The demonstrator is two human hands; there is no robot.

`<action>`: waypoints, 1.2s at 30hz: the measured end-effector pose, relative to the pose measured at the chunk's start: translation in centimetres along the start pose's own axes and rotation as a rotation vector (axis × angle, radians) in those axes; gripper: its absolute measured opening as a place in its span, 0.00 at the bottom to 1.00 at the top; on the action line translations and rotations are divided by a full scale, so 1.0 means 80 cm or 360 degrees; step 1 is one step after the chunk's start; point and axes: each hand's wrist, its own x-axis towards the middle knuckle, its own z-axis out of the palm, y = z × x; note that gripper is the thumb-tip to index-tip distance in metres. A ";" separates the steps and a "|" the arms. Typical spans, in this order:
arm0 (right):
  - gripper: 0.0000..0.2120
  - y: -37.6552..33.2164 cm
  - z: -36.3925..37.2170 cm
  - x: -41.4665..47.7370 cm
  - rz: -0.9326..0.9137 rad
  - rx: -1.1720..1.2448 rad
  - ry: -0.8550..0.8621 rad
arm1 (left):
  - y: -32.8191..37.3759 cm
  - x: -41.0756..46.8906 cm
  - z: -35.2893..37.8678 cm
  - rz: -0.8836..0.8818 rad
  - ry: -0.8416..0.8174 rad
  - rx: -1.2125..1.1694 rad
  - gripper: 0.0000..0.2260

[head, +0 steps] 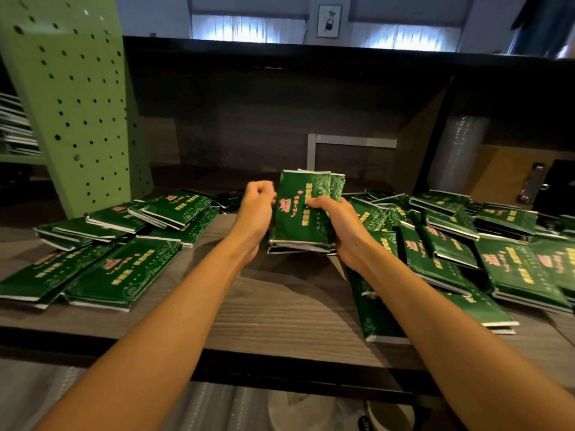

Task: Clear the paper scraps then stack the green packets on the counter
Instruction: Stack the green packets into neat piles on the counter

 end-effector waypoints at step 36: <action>0.41 0.002 -0.002 0.001 -0.0020 -0.0216 0.0073 | 0.003 0.014 -0.045 -0.0189 0.0610 0.0562 0.18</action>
